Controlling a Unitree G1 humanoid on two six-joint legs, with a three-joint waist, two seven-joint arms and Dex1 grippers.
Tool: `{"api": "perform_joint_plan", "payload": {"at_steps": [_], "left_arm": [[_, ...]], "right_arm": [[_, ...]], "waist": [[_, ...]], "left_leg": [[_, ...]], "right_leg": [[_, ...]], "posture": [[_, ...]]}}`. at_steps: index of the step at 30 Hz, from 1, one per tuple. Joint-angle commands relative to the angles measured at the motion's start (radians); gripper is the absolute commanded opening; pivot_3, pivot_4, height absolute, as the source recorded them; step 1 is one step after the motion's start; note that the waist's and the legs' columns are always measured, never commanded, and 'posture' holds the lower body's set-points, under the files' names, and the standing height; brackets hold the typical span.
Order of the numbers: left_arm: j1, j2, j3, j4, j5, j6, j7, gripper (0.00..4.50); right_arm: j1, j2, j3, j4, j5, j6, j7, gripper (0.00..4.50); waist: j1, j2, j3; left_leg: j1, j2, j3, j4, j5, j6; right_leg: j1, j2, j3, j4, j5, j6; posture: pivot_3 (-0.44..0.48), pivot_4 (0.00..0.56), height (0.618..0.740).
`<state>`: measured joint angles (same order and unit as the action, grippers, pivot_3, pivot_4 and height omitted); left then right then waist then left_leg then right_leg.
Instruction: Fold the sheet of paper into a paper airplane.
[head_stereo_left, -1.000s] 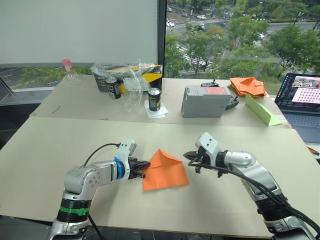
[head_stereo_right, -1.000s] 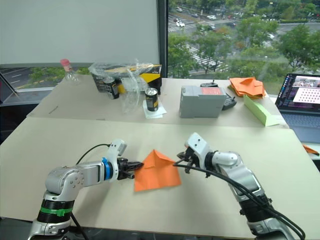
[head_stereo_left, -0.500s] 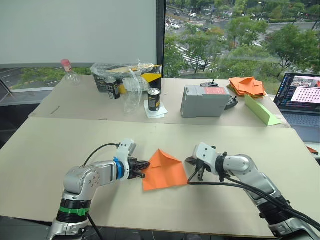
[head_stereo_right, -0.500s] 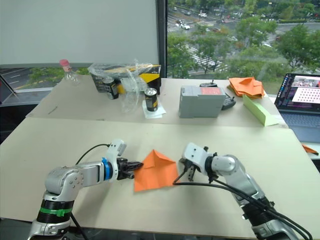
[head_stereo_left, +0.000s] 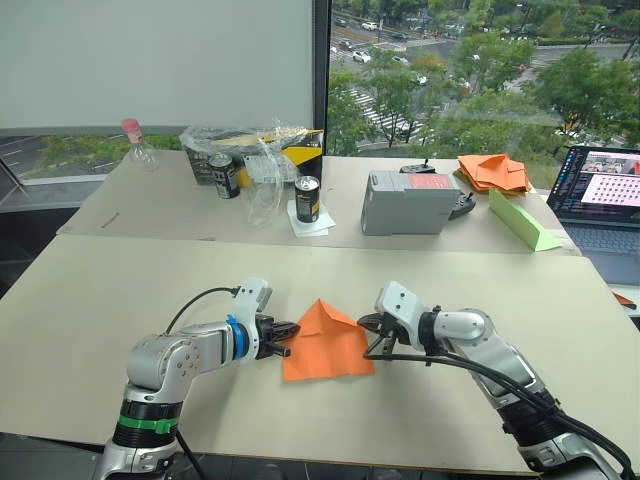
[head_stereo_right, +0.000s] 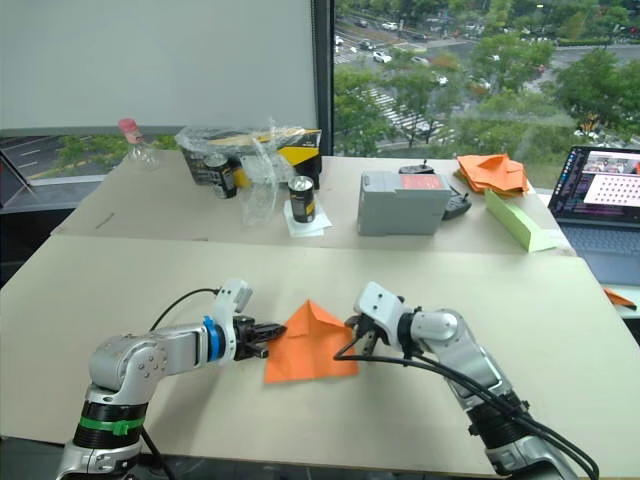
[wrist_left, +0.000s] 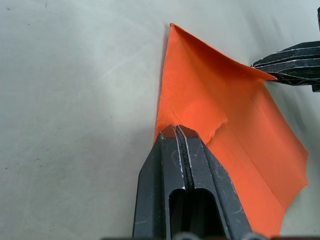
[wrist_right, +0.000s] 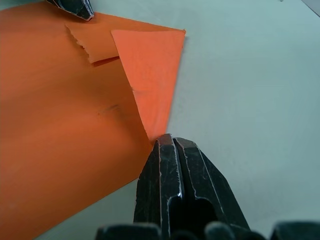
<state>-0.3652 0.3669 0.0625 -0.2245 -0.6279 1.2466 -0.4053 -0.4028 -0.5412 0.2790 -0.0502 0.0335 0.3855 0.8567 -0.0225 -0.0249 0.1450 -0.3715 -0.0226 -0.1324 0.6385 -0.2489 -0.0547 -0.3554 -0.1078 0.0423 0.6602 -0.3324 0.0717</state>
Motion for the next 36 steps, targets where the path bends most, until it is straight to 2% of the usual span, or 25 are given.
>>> {"api": "perform_joint_plan", "payload": {"at_steps": [1,10,16,20,26,36], "left_arm": [[0.017,0.005,-0.003,0.010,0.016,0.015,0.019,0.00],[0.011,0.007,-0.003,0.014,0.013,0.018,0.017,0.00],[0.010,0.010,-0.007,0.019,0.014,0.016,0.013,0.00],[0.003,0.010,-0.012,0.029,0.016,0.012,0.009,0.00],[-0.009,0.009,-0.020,0.043,0.018,0.006,0.004,0.00],[-0.014,0.017,-0.023,0.046,0.020,0.005,-0.002,0.00]], "right_arm": [[-0.009,-0.016,-0.023,-0.010,0.009,0.000,0.013,0.12],[0.046,-0.117,-0.068,-0.097,0.090,0.035,0.123,0.12],[0.146,-0.225,-0.124,-0.274,0.265,0.162,0.262,0.12],[0.183,-0.239,-0.121,-0.344,0.306,0.214,0.254,0.05],[0.197,-0.188,-0.102,-0.396,0.356,0.325,0.186,0.05],[0.262,-0.204,-0.026,-0.432,0.333,0.329,0.156,0.05]], "waist": [[0.000,0.000,0.000],[0.003,0.000,0.000],[0.007,-0.001,0.001],[0.005,-0.001,0.001],[0.008,-0.001,0.001],[0.008,-0.001,0.001]], "left_leg": [[0.000,0.000,0.000,0.000,0.000,0.000],[0.000,0.000,0.000,0.000,0.000,0.000],[-0.001,0.000,0.000,0.000,-0.001,0.002],[-0.001,0.000,0.000,0.000,-0.001,0.002],[-0.001,0.000,0.001,0.000,-0.001,0.002],[-0.001,0.000,0.000,0.000,-0.001,0.002]], "right_leg": [[0.000,0.000,0.000,0.000,0.000,0.000],[0.000,0.000,0.000,-0.001,0.000,0.000],[0.001,0.000,-0.001,-0.002,0.000,0.000],[0.001,0.000,0.000,-0.002,0.000,0.000],[0.001,0.000,0.000,-0.002,0.000,0.000],[0.001,0.000,-0.001,-0.003,0.000,0.000]], "posture": [[0.000,0.150,0.740],[0.000,0.150,0.740],[0.000,0.150,0.740],[0.000,0.150,0.740],[0.000,0.150,0.740],[0.000,0.150,0.740]]}}
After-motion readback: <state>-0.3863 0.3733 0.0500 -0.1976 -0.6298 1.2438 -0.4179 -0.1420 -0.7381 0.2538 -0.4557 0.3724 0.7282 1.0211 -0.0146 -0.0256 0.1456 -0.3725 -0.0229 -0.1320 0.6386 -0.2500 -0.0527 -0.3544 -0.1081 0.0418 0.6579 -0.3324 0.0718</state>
